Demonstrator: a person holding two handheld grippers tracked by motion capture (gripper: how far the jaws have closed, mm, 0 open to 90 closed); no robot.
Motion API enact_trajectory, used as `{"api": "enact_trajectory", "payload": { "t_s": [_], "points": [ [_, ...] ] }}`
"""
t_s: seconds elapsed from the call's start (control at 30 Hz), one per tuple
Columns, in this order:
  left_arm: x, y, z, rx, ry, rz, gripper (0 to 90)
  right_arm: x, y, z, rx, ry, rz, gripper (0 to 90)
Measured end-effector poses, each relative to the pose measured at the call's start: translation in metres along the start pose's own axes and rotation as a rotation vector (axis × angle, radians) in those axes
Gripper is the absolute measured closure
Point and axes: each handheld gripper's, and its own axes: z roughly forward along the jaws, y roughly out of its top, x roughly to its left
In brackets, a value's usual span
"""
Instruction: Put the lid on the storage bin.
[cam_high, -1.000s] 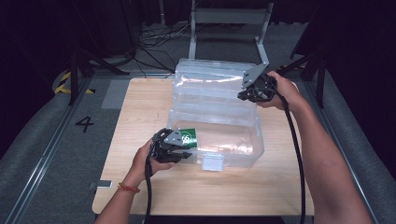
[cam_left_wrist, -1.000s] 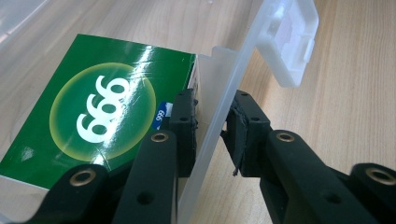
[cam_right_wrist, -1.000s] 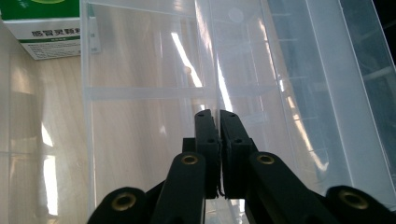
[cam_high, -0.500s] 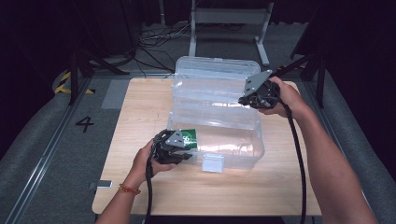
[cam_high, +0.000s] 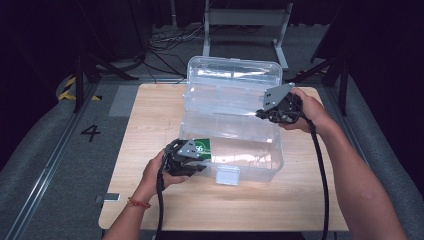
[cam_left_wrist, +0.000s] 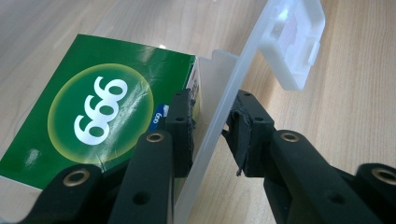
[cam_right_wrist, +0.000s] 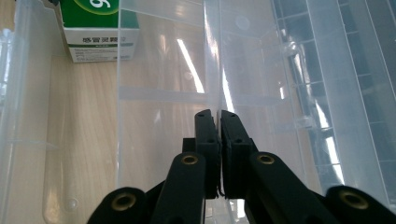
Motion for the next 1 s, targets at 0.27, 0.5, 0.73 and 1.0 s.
{"api": "enact_trajectory", "payload": {
  "t_s": [0.27,0.5,0.73,1.0],
  "points": [
    [-0.001,0.000,0.000,0.002,0.007,-0.003,70.5,0.012,-0.003,-0.005,-0.023,0.001,0.001,87.8],
    [-0.003,0.002,0.001,0.012,0.014,-0.003,69.9,0.023,-0.005,-0.008,-0.030,-0.001,0.004,87.5],
    [-0.004,0.003,0.002,0.013,0.020,0.005,69.6,0.029,-0.010,-0.010,-0.060,0.008,0.007,87.2],
    [-0.011,0.006,0.001,0.034,0.069,0.036,69.1,0.036,-0.012,-0.010,-0.075,0.003,0.010,86.6]
  ]
}}
